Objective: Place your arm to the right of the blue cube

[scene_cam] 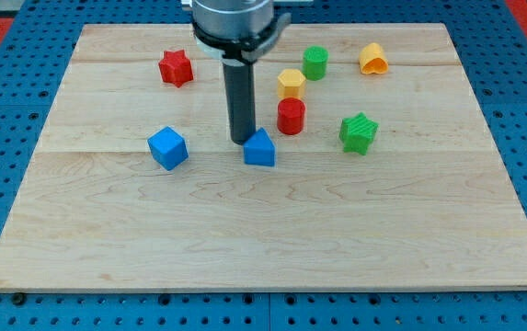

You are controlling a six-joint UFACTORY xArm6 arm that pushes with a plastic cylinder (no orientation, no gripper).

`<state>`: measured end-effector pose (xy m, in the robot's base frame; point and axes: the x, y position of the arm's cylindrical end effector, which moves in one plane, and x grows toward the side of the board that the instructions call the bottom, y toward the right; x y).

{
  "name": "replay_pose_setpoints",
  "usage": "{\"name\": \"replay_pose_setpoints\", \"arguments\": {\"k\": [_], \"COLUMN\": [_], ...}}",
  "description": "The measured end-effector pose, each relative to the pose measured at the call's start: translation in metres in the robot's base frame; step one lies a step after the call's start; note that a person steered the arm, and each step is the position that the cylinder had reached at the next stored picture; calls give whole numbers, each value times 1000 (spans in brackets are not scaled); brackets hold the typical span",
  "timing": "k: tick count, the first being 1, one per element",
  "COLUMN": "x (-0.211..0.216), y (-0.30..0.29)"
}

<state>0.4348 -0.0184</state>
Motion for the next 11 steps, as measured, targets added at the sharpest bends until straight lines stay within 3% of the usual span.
{"name": "replay_pose_setpoints", "arguments": {"k": [2, 5, 6, 8, 11], "x": [36, 64, 38, -13, -14], "y": [59, -18, 4, -49, -55]}}
